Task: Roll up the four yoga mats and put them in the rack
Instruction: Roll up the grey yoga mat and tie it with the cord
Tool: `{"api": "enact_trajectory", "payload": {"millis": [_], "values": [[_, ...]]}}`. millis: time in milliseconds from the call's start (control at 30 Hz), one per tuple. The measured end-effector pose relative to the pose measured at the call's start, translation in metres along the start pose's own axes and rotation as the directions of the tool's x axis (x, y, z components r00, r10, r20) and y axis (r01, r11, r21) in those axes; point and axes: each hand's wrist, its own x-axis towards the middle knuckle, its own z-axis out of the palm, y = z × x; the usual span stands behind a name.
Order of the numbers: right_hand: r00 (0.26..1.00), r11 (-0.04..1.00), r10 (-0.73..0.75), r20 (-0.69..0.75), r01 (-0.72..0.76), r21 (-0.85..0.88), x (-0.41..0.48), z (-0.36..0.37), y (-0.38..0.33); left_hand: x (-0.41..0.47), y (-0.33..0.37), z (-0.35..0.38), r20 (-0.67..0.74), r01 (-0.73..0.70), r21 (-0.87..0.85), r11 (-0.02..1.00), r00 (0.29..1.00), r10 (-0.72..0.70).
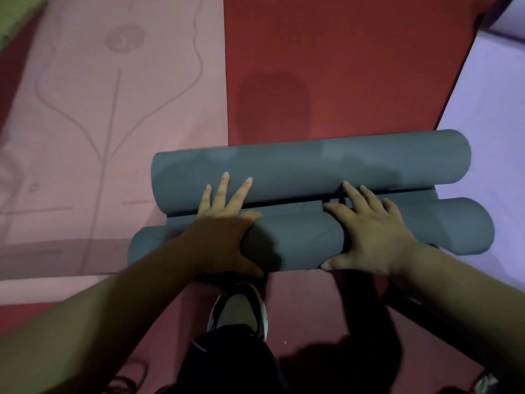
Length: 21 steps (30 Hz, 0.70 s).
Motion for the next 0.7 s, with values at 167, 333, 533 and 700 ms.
{"api": "enact_trajectory", "payload": {"millis": [167, 333, 533, 700], "values": [[0.999, 0.998, -0.009, 0.050, 0.006, 0.070, 0.016, -0.010, 0.004, 0.000, 0.000, -0.001, -0.070, 0.040, 0.028, 0.999, 0.997, -0.038], [0.996, 0.994, -0.011, 0.093, 0.000, 0.111, 0.025, -0.020, 0.005, -0.003, 0.012, 0.010, -0.114, 0.060, 0.011, 0.998, 0.992, -0.058], [0.999, 0.999, -0.031, 0.030, 0.030, 0.033, 0.017, -0.010, 0.007, 0.002, 0.007, 0.005, -0.089, 0.062, -0.027, 0.998, 0.994, -0.065], [1.000, 1.000, -0.009, 0.005, 0.009, 0.028, 0.020, -0.009, 0.006, 0.010, 0.002, -0.002, -0.009, 0.081, -0.046, 0.996, 0.997, -0.082]]}}
